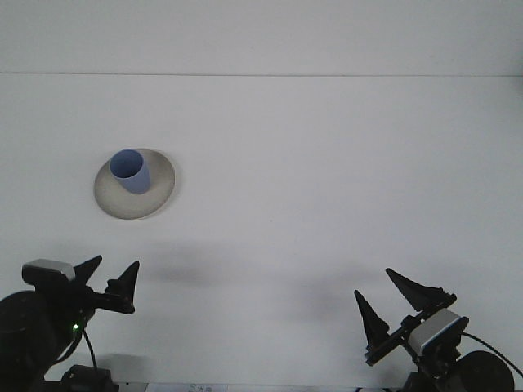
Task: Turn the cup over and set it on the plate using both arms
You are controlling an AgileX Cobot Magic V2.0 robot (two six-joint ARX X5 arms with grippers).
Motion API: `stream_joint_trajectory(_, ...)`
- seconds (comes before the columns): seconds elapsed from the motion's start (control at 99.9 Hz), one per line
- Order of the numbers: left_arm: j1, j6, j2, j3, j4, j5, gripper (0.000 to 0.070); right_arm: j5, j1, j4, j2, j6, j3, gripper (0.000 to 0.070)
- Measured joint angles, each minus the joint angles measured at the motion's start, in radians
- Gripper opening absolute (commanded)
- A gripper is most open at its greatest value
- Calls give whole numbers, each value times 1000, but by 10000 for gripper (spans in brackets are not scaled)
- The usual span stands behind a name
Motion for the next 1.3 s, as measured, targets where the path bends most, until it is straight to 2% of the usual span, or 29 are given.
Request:
stream_joint_trajectory(0.06, 0, -26, -67, -59, 9, 0, 477, 0, 0, 0, 0, 0, 0, 477)
stream_joint_trajectory(0.11, 0, -42, -111, -93, 19, 0, 351, 0, 0, 0, 0, 0, 0, 411)
stream_joint_trajectory(0.15, 0, -47, -139, -110, 23, 0, 192, 0, 0, 0, 0, 0, 0, 293)
stream_joint_trajectory(0.19, 0, -51, -159, -119, 23, 0, 7, 0, 0, 0, 0, 0, 0, 129)
stream_joint_trajectory(0.2, 0, -53, -164, -120, 23, 0, 0, 0, 0, 0, 0, 0, 0, 85)
stream_joint_trajectory(0.22, 0, -54, -171, -121, 23, 0, 8, 0, 0, 0, 0, 0, 0, 0)
stream_joint_trajectory(1.121, 0, -67, -196, -121, 37, 0, 15, 0, 0, -10, 0, 0, 0, 3)
stream_joint_trajectory(1.231, 3, -9, -214, -135, 69, -13, 15, 0, 0, -10, 0, 0, 0, 4)
stream_joint_trajectory(1.301, 14, 47, -239, -184, 158, -60, 15, 0, 0, -10, 0, 0, 0, 4)
